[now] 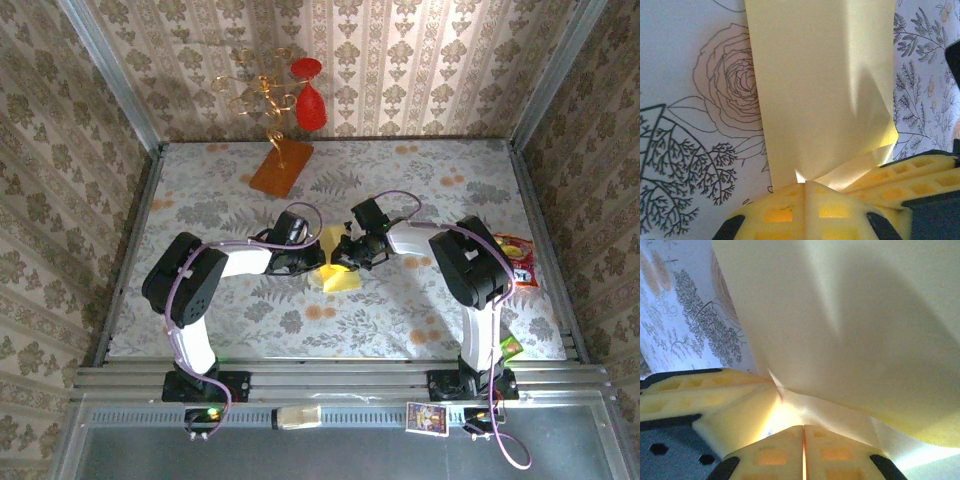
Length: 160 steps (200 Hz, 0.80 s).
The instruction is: Fold a paper plane with a square sheet of paper (pick it up from the middle)
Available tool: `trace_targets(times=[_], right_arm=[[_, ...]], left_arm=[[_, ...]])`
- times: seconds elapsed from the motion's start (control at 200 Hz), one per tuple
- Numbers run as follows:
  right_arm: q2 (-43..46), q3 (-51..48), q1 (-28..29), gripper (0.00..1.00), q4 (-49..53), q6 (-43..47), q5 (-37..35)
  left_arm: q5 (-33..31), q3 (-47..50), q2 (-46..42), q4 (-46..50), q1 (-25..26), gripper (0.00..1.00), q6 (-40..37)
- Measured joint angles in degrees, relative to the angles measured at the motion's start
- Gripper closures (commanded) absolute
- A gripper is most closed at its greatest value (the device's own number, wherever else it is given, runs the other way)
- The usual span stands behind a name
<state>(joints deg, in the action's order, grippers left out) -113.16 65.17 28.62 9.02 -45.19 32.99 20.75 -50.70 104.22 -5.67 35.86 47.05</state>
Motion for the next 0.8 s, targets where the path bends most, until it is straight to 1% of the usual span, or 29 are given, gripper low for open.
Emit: trace_targets(times=[0.35,0.49,0.65,0.8], right_arm=[[0.6,-1.4,-1.0,0.9,-0.3,-0.4,-2.4],[0.9,-3.3,-1.4,0.91,-3.3,-1.7,-2.4],[2.1,-7.1,-2.4,0.91,-9.0,-3.0,-1.8],[3.8,-9.8,-5.6,0.9,-11.0,-3.0,-1.7]], left_arm=[[0.1,-0.7,0.4,1.2,-0.1,1.0,-0.4],[0.1,-0.8,0.5,1.5,-0.2,1.0,-0.3],[0.0,-0.2,0.5,0.2,-0.2,1.0,-0.1],[0.3,0.2,0.6,-0.5,-0.3,1.0,0.1]])
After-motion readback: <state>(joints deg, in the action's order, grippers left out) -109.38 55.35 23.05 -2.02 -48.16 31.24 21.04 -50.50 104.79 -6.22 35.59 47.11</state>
